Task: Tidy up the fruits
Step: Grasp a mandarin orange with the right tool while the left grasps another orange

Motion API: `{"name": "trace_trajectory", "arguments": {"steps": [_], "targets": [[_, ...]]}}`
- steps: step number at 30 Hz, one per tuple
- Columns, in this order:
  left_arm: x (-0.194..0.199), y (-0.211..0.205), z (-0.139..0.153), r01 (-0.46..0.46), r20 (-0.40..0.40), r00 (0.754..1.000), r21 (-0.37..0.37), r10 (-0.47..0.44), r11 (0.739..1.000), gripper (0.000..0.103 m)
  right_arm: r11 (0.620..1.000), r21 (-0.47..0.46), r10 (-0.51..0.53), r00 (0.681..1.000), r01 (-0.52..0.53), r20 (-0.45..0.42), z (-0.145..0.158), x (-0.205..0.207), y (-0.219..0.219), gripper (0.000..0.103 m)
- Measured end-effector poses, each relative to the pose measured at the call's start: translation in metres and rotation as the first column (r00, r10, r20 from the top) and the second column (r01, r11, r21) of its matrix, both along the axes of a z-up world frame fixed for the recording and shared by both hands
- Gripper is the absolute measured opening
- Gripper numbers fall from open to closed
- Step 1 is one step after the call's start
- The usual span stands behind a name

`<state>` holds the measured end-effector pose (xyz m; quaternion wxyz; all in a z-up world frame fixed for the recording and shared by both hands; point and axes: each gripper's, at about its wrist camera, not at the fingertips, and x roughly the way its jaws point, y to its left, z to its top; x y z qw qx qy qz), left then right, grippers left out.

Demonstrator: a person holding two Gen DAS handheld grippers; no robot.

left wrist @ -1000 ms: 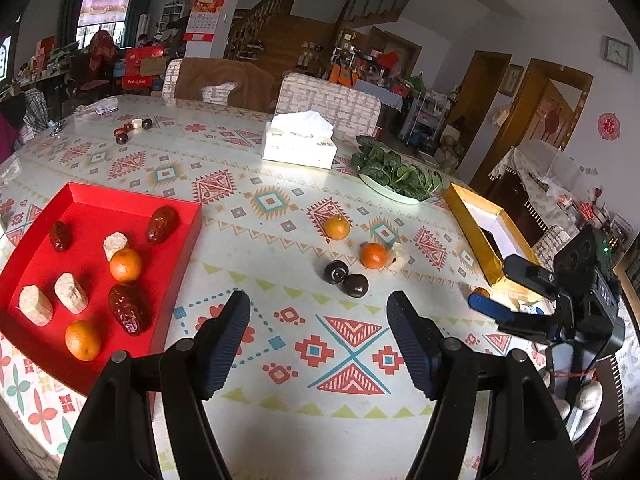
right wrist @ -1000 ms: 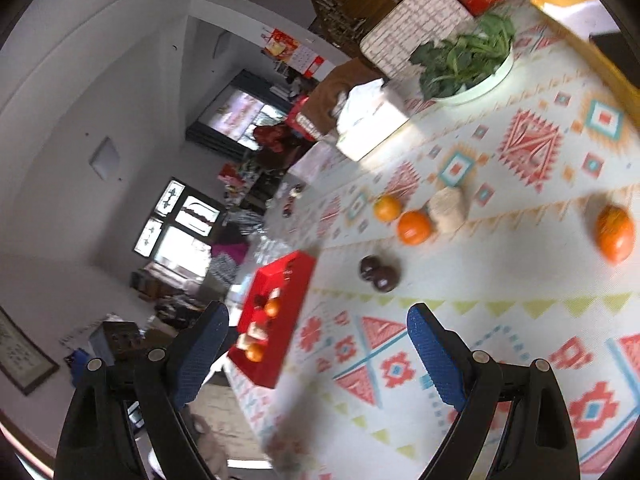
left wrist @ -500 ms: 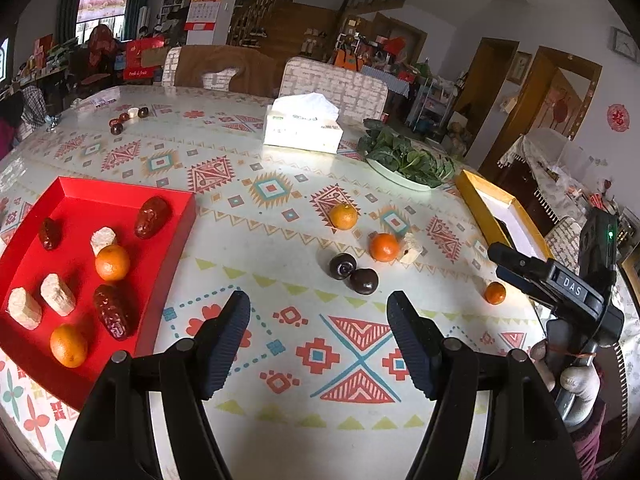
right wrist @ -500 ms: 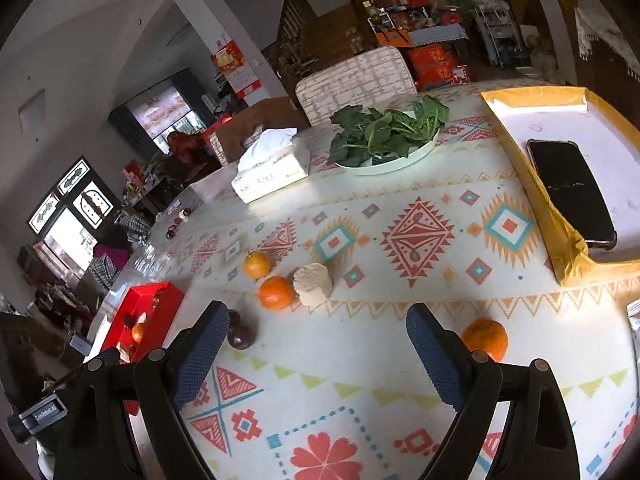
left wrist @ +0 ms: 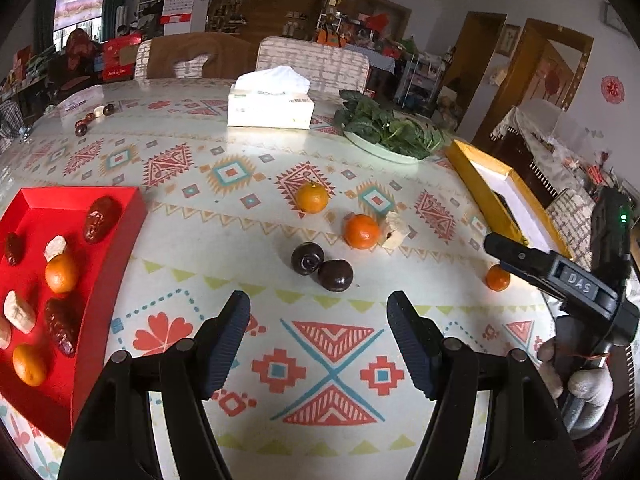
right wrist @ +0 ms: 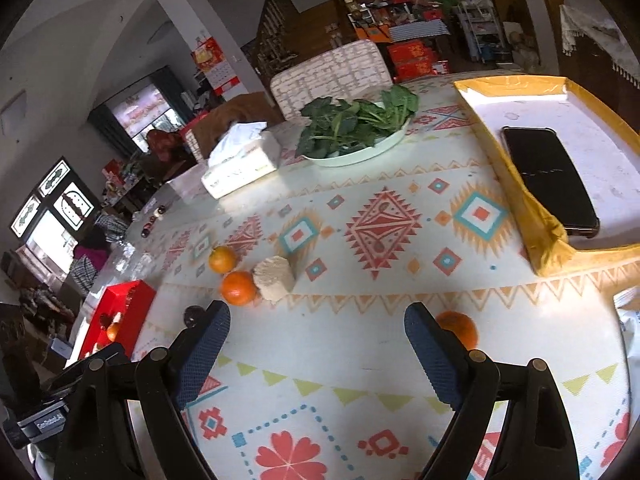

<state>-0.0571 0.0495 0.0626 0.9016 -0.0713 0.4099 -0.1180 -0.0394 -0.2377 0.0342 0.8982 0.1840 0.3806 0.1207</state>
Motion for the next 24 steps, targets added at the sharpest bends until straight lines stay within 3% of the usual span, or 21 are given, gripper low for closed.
{"name": "trace_trajectory", "arguments": {"steps": [4,8,14,19,24], "targets": [[0.009,0.0,-0.006,-0.002,-0.006,1.0,0.008,0.002,1.0,0.07,0.999,-0.022,-0.025,1.0,0.025,-0.007,-0.001,-0.001,-0.004,0.087],[0.017,0.0,-0.008,0.012,-0.001,1.0,-0.003,-0.012,1.0,0.07,0.996,-0.063,-0.07,0.997,0.068,-0.024,-0.004,-0.001,-0.008,0.073],[0.029,-0.001,0.003,0.031,0.042,0.999,-0.015,-0.03,0.999,0.07,0.986,-0.073,-0.154,0.988,0.151,-0.028,-0.003,-0.007,-0.027,0.072],[0.051,-0.016,0.003,0.06,0.047,0.997,0.027,-0.062,0.998,0.07,0.972,-0.153,-0.193,0.976,0.177,-0.1,-0.015,-0.001,-0.025,0.072],[0.076,-0.038,-0.013,0.104,-0.002,0.995,0.073,-0.104,0.992,0.07,0.96,-0.219,-0.203,0.971,0.172,-0.128,-0.024,0.003,-0.019,0.058]]}}
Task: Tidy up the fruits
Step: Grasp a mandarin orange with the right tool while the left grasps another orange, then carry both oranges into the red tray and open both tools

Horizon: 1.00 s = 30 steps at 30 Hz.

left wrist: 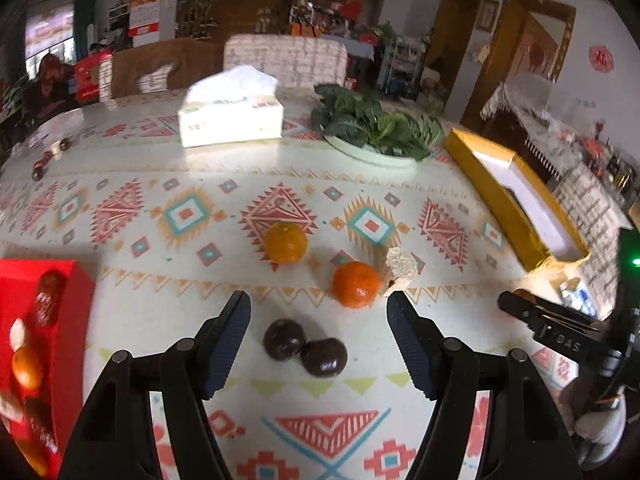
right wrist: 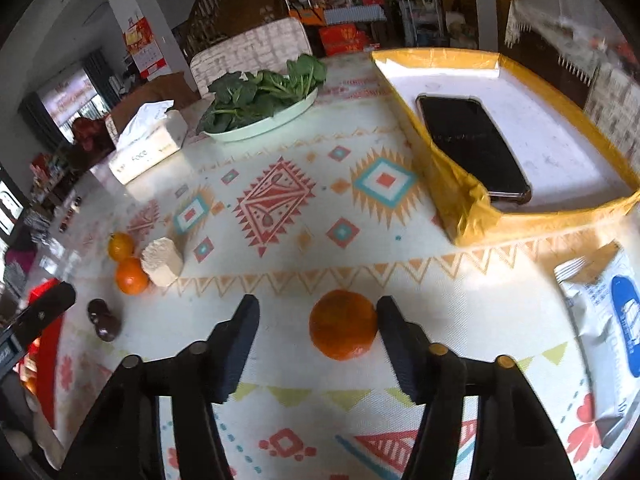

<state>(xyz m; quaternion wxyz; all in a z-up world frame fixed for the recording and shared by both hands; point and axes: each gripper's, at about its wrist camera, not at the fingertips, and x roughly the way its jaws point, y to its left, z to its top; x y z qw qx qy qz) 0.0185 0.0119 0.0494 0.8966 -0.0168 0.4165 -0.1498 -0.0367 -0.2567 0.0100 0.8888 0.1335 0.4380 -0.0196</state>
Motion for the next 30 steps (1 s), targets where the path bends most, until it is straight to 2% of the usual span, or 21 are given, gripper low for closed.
{"name": "trace_trajectory", "arguments": {"steps": [2,4,7,9,11,15,17,19,23,30], "targets": [[0.008,-0.01,-0.007,0.022,-0.011,1.0,0.023,-0.022,0.999,0.07,0.998,-0.056,-0.011,1.0,0.01,-0.006,-0.001,0.0,0.003,0.041],[0.016,-0.018,-0.014,0.04,-0.021,0.999,0.045,-0.039,0.998,0.07,0.997,-0.077,-0.023,1.0,0.023,-0.007,-0.001,0.0,0.002,0.036],[0.025,-0.027,-0.021,0.062,-0.031,0.998,0.067,-0.06,0.996,0.069,0.997,-0.07,-0.025,1.0,0.024,-0.005,-0.001,-0.001,-0.001,0.036],[0.029,-0.032,-0.024,0.071,-0.032,0.997,0.085,-0.068,0.994,0.064,0.997,-0.071,-0.024,1.0,0.024,-0.005,-0.001,0.0,-0.001,0.036],[0.033,-0.036,-0.028,0.091,-0.047,0.995,0.093,-0.087,0.991,0.049,0.997,-0.073,-0.024,1.0,0.023,-0.006,-0.001,-0.001,-0.002,0.036],[0.035,-0.044,-0.035,0.111,-0.059,0.993,0.104,-0.105,0.988,0.041,0.997,-0.069,-0.021,1.0,0.021,-0.007,-0.001,-0.001,-0.001,0.036],[0.035,-0.047,-0.037,0.115,-0.054,0.992,0.111,-0.11,0.987,0.033,0.998,-0.067,-0.018,1.0,0.017,-0.007,0.0,0.0,0.0,0.036],[0.034,-0.049,-0.036,0.118,-0.053,0.992,0.124,-0.112,0.985,0.032,0.998,-0.068,-0.016,1.0,0.015,-0.007,0.0,0.0,0.002,0.036],[0.029,-0.045,-0.032,0.111,-0.049,0.993,0.1,-0.106,0.989,0.032,0.998,-0.063,-0.014,1.0,0.013,-0.005,0.0,0.0,0.003,0.036],[0.006,-0.017,-0.003,0.063,0.0,0.998,-0.007,-0.063,0.998,0.032,1.0,-0.02,0.002,1.0,-0.002,0.025,0.004,-0.003,0.003,0.036]]}}
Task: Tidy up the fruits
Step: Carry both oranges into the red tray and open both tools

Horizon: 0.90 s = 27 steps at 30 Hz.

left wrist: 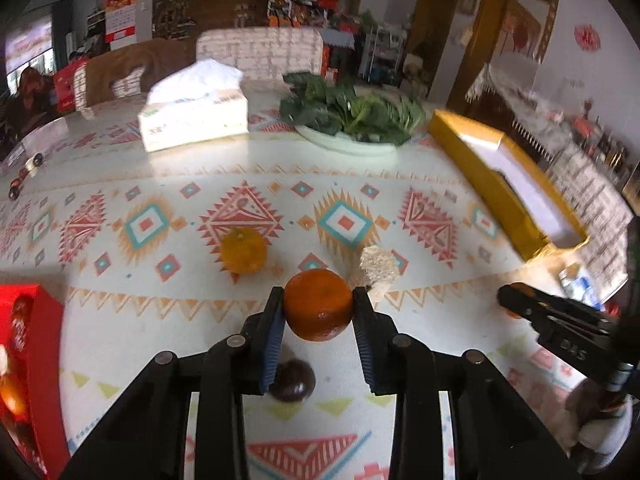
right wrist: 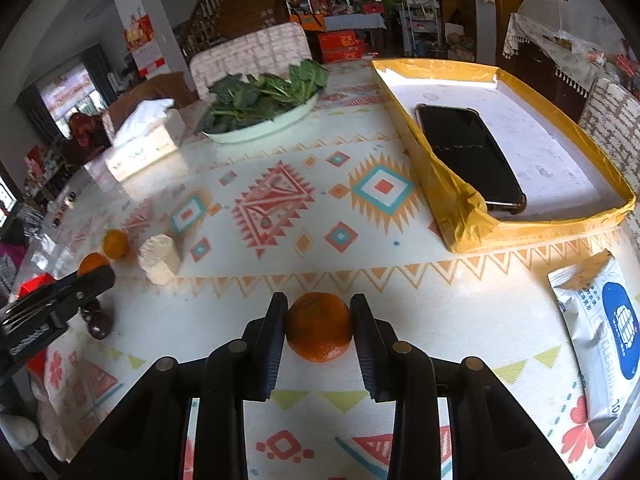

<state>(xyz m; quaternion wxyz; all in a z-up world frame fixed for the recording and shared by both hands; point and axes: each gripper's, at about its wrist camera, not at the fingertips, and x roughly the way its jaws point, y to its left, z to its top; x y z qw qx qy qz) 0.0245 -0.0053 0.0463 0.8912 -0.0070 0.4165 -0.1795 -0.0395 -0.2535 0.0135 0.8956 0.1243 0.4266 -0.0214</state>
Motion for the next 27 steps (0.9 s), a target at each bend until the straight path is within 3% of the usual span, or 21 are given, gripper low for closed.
{"name": "trace_trajectory", "arguments": {"steps": [11,15,22,27], "targets": [[-0.058,0.054,0.037,-0.09,0.099,0.99,-0.094,0.099,0.991,0.032,0.986,0.119,0.099,0.982,-0.119,0.164,0.022,-0.012,0.011,0.036],[-0.076,0.083,0.045,-0.146,0.126,0.979,-0.118,0.16,0.982,0.032,0.985,0.102,0.118,0.974,-0.14,0.195,0.024,-0.014,0.018,0.036],[-0.103,0.153,0.047,-0.296,0.158,0.938,-0.098,0.309,0.95,0.032,0.989,0.036,0.135,0.972,-0.145,0.193,0.022,-0.015,0.034,0.036],[-0.12,0.211,0.045,-0.401,0.158,0.896,-0.106,0.414,0.91,0.032,0.984,0.017,0.17,0.969,-0.176,0.177,0.025,-0.019,0.054,0.036]]}}
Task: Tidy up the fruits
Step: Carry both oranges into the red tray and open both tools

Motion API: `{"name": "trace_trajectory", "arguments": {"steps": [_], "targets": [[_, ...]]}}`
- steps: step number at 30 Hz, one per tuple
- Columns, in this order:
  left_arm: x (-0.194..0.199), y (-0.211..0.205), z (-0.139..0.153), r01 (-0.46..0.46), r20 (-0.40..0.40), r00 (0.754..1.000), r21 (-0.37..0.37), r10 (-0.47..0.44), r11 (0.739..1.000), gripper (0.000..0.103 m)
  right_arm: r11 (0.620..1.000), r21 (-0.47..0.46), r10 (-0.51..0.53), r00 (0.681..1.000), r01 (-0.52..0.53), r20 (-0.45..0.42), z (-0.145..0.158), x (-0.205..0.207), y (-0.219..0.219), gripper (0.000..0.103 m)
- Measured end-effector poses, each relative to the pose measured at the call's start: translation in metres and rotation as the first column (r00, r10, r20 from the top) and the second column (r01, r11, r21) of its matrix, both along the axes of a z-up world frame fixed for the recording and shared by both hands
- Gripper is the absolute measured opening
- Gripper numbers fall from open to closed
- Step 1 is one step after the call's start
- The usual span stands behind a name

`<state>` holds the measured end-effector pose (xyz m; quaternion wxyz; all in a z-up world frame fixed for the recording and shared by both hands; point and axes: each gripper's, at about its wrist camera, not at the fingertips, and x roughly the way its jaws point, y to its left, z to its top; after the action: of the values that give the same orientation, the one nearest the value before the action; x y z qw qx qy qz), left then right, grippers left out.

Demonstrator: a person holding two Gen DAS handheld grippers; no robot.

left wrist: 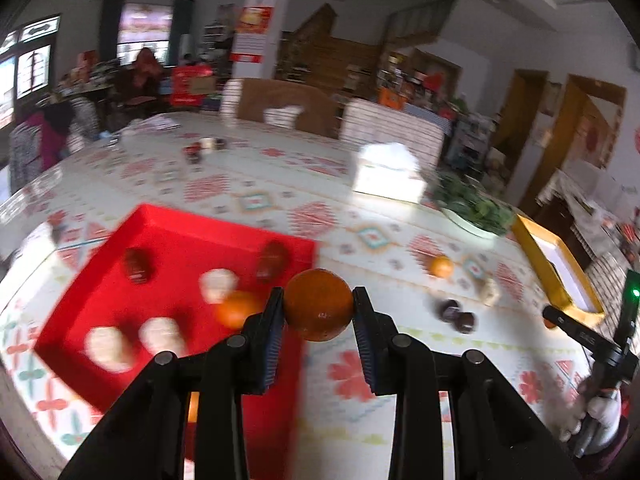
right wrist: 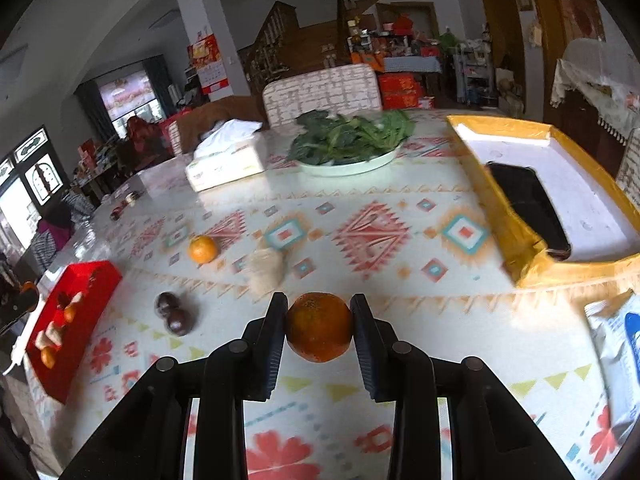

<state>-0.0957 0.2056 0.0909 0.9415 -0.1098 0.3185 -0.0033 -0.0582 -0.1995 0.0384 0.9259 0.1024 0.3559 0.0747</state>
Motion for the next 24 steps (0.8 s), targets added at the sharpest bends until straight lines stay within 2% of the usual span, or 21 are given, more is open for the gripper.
{"name": "trace_trajectory", "arguments": {"steps": [6,12,14,19,22,24], "targets": [[-0.013,0.046,-0.009,-0.089,-0.012,0.996,-0.022,0.089,0.996,0.032,0.992,0.037,0.122,0.992,-0.121,-0.012,0.015,-0.003,0.049,0.036],[-0.015,0.074,-0.01,-0.102,-0.025,0.995,-0.054,0.101,0.993,0.032,0.961,0.053,0.273,0.962,-0.272,-0.005,0.038,0.0,0.116,0.036],[-0.01,0.083,-0.004,-0.096,-0.025,0.995,-0.055,0.095,0.994,0.033,0.943,0.057,0.328,0.944,-0.327,-0.012,0.042,0.004,0.143,0.036],[0.011,0.104,0.008,-0.103,-0.035,0.994,-0.003,0.103,0.995,0.033,0.896,0.066,0.442,0.896,-0.439,-0.041,0.043,0.012,0.207,0.036],[0.029,0.116,0.005,-0.107,-0.061,0.992,0.015,0.108,0.994,0.033,0.866,0.064,0.499,0.864,-0.495,-0.062,0.04,0.014,0.243,0.036],[0.044,0.125,-0.003,-0.107,-0.093,0.99,0.002,0.107,0.994,0.033,0.846,0.072,0.534,0.842,-0.529,-0.082,0.033,0.017,0.265,0.036]]}}
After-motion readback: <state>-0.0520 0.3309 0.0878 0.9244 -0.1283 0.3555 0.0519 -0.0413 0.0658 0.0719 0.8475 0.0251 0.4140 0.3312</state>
